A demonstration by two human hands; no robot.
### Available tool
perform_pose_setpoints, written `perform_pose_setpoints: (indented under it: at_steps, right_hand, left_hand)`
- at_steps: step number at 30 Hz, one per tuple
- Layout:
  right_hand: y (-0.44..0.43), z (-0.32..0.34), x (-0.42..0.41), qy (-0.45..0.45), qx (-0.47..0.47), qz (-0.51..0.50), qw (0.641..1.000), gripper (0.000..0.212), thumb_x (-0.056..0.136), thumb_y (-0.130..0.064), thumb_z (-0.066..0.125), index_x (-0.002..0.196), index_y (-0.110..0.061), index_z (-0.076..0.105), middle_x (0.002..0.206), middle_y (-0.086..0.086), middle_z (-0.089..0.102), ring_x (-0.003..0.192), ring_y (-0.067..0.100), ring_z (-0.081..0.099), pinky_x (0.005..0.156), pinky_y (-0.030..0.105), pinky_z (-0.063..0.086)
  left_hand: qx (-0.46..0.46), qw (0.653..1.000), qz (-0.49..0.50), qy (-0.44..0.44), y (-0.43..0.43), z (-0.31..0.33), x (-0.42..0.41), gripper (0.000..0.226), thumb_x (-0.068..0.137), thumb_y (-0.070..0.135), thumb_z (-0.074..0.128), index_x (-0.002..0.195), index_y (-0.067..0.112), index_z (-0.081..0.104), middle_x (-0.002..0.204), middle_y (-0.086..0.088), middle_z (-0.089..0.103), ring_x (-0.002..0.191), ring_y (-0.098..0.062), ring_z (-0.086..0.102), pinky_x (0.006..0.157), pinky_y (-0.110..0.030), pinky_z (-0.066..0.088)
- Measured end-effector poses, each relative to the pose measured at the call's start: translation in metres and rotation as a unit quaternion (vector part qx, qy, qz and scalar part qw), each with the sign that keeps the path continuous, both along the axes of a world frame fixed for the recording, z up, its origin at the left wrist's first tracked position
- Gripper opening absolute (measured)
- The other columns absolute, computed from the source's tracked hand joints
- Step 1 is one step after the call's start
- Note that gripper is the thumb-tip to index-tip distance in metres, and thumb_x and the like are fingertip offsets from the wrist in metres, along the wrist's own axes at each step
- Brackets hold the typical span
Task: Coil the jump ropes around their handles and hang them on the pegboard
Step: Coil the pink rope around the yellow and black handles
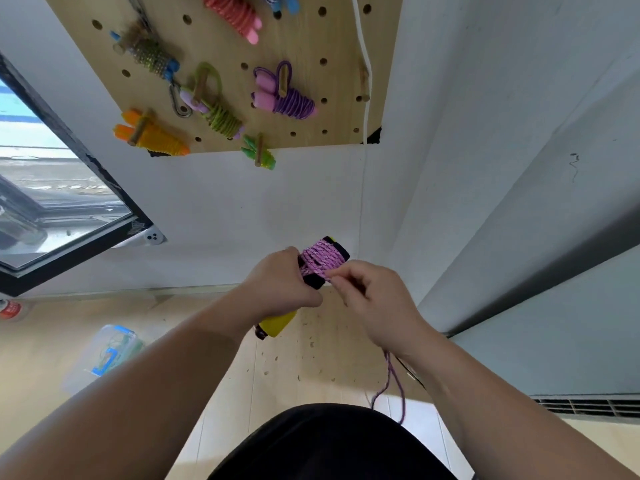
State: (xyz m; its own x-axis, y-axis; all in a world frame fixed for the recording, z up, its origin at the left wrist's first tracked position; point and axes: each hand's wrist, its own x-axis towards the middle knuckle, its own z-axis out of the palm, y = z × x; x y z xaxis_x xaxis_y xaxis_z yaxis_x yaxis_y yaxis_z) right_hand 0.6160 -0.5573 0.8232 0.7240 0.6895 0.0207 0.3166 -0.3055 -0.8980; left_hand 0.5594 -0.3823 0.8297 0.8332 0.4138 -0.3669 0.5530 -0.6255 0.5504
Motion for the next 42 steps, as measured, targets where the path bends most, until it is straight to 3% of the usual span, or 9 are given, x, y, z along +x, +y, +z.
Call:
perform_pose_setpoints:
  at_steps: [3, 7, 18, 23, 27, 30, 34, 38, 42]
  right_hand:
    - [-0.006, 0.002, 0.008, 0.132, 0.057, -0.042, 0.989, 0.014, 0.095, -0.022, 0.069, 0.091, -0.024, 0.055, 0.065, -0.010, 0.060, 0.062, 0.009, 0.054, 0.063, 0.030, 0.045]
    - [-0.011, 0.003, 0.018, 0.251, 0.051, -0.022, 0.966, 0.054, 0.090, -0.033, 0.075, 0.134, -0.032, 0.043, 0.061, -0.005, 0.052, 0.054, 0.006, 0.049, 0.055, 0.023, 0.040]
    - [-0.019, 0.026, 0.040, 0.206, 0.089, 0.165, 0.960, 0.022, 0.099, -0.004, 0.059, 0.118, 0.007, 0.058, 0.058, -0.012, 0.055, 0.048, -0.002, 0.046, 0.051, 0.008, 0.037]
    - [-0.011, 0.022, 0.036, 0.193, 0.067, 0.117, 0.972, 0.018, 0.097, -0.028, 0.067, 0.106, -0.013, 0.066, 0.071, 0.001, 0.058, 0.048, -0.001, 0.045, 0.049, 0.009, 0.034]
    - [-0.006, 0.015, 0.031, 0.156, 0.032, 0.049, 0.986, 0.017, 0.098, -0.031, 0.065, 0.104, -0.016, 0.068, 0.052, -0.013, 0.045, 0.045, 0.002, 0.037, 0.052, 0.020, 0.028]
    - [-0.004, 0.012, 0.031, 0.147, -0.001, -0.034, 0.989, 0.019, 0.097, -0.039, 0.064, 0.094, -0.020, 0.068, 0.048, -0.016, 0.042, 0.043, 0.002, 0.036, 0.054, 0.028, 0.027]
    - [0.000, 0.014, 0.035, 0.197, 0.030, -0.121, 0.972, 0.038, 0.096, -0.042, 0.065, 0.068, -0.018, 0.056, 0.052, -0.009, 0.044, 0.044, 0.008, 0.034, 0.056, 0.030, 0.028]
    - [0.006, 0.021, 0.027, 0.212, 0.073, -0.121, 0.967, 0.039, 0.097, -0.039, 0.064, 0.064, -0.022, 0.053, 0.054, -0.006, 0.040, 0.048, 0.012, 0.030, 0.057, 0.033, 0.025]
    - [0.001, 0.030, 0.023, 0.247, 0.142, -0.064, 0.956, 0.023, 0.105, -0.027, 0.053, 0.088, -0.024, 0.069, 0.059, -0.005, 0.036, 0.053, 0.013, 0.026, 0.050, 0.026, 0.024]
  left_hand:
    - [-0.108, 0.992, 0.049, -0.048, -0.011, 0.008, -0.005, 0.042, 0.069, 0.013, 0.079, 0.099, 0.013, 0.049, 0.082, -0.007, 0.056, 0.065, -0.018, 0.052, 0.054, -0.031, 0.042]
    - [-0.272, 0.957, 0.053, -0.086, -0.016, 0.022, -0.009, 0.045, 0.066, 0.001, 0.077, 0.105, 0.000, 0.056, 0.083, -0.022, 0.059, 0.064, -0.024, 0.061, 0.057, -0.035, 0.053]
    - [-0.591, 0.806, -0.013, -0.035, -0.009, 0.023, -0.022, 0.036, 0.070, 0.019, 0.072, 0.104, 0.006, 0.072, 0.098, -0.020, 0.071, 0.086, -0.036, 0.070, 0.084, -0.043, 0.053]
    - [-0.631, 0.776, -0.002, -0.011, -0.004, 0.017, -0.022, 0.053, 0.067, 0.031, 0.079, 0.111, 0.003, 0.069, 0.104, -0.023, 0.070, 0.097, -0.040, 0.067, 0.086, -0.043, 0.050]
    - [-0.508, 0.859, 0.063, -0.023, -0.009, 0.025, -0.021, 0.047, 0.080, 0.035, 0.065, 0.115, 0.004, 0.067, 0.107, -0.019, 0.074, 0.098, -0.035, 0.072, 0.085, -0.047, 0.059]
    - [-0.118, 0.989, 0.045, -0.072, -0.021, 0.028, -0.026, 0.055, 0.081, 0.059, 0.072, 0.125, 0.028, 0.059, 0.113, 0.004, 0.073, 0.095, -0.018, 0.071, 0.085, -0.048, 0.061]
    - [0.248, 0.961, -0.035, -0.121, -0.042, 0.018, -0.034, 0.092, 0.070, 0.071, 0.072, 0.141, 0.029, 0.031, 0.131, 0.011, 0.050, 0.116, -0.016, 0.052, 0.096, -0.035, 0.044]
    - [0.301, 0.928, -0.036, -0.217, -0.033, 0.006, -0.029, 0.070, 0.069, 0.035, 0.084, 0.124, 0.019, 0.043, 0.101, -0.001, 0.062, 0.079, -0.023, 0.063, 0.061, -0.035, 0.053]
    - [0.193, 0.947, 0.011, -0.256, -0.026, 0.016, -0.030, 0.067, 0.065, 0.029, 0.085, 0.123, 0.022, 0.052, 0.098, 0.006, 0.064, 0.077, -0.017, 0.062, 0.066, -0.029, 0.051]
